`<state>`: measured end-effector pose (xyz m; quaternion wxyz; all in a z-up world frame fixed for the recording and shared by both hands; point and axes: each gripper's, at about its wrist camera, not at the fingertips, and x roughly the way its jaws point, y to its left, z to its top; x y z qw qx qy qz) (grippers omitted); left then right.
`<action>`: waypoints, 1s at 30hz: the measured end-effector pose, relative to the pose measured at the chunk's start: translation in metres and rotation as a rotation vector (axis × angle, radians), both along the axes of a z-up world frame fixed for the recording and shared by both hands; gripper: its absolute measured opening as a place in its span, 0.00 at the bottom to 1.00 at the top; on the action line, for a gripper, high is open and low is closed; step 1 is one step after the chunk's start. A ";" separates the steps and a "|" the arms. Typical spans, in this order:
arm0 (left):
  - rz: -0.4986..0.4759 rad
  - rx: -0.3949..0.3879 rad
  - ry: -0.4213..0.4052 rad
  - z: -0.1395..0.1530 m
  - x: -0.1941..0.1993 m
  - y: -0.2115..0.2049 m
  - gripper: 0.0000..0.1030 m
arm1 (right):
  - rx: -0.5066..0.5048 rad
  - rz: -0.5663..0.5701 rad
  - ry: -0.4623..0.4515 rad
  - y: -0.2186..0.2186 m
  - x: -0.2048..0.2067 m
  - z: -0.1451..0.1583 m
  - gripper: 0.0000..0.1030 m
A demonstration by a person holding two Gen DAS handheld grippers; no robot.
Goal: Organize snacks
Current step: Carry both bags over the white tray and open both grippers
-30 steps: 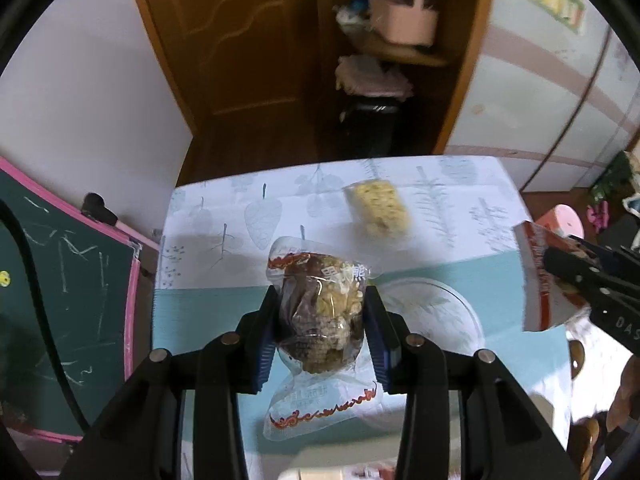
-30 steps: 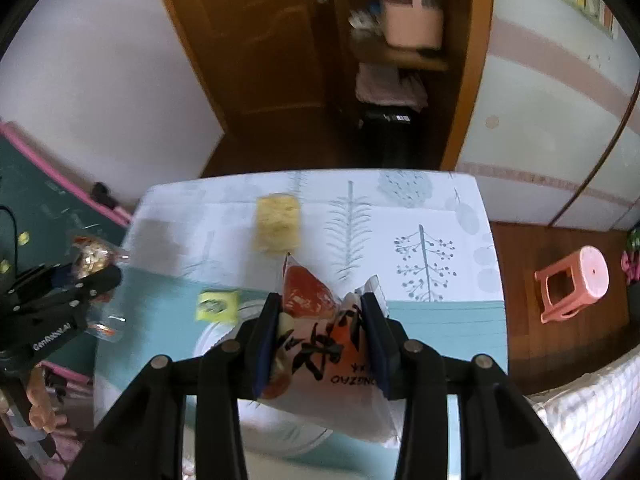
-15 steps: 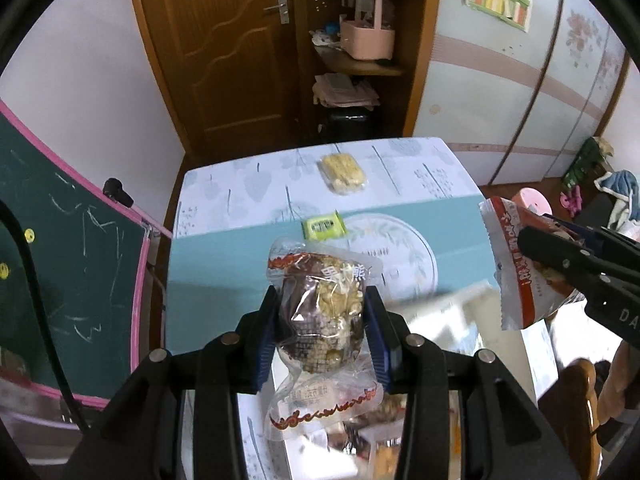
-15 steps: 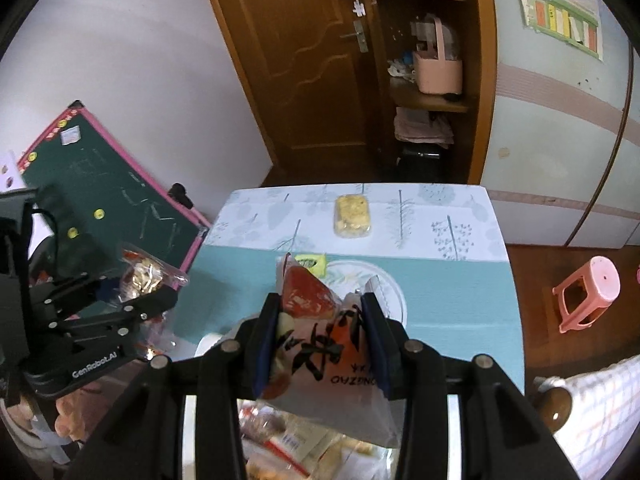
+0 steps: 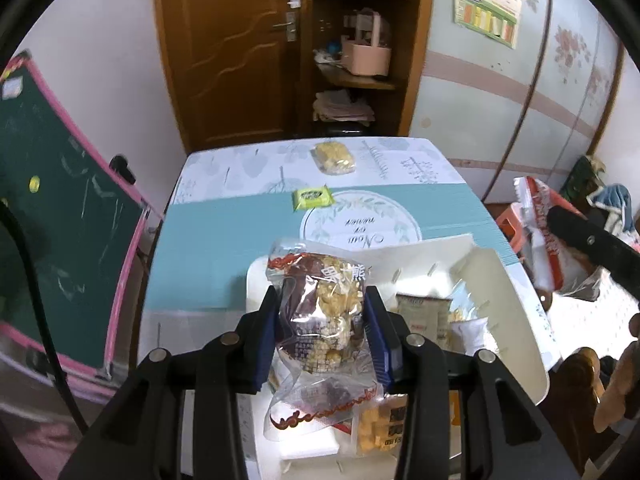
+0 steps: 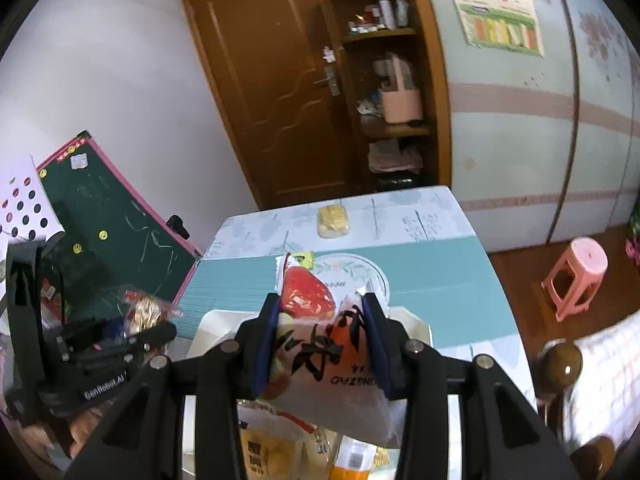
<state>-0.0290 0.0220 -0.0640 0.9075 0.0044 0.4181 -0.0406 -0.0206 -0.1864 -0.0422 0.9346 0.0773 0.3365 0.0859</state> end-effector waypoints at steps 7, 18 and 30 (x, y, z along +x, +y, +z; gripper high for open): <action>0.032 0.065 0.102 -0.053 -0.009 0.004 0.38 | -0.006 -0.005 0.074 0.000 0.008 -0.030 0.40; 0.030 0.067 0.165 -0.072 -0.019 0.014 0.38 | 0.035 0.128 0.139 0.052 0.031 -0.052 0.42; 0.021 0.045 0.033 -0.049 -0.027 0.015 0.91 | 0.008 0.182 0.081 0.094 0.043 -0.058 0.80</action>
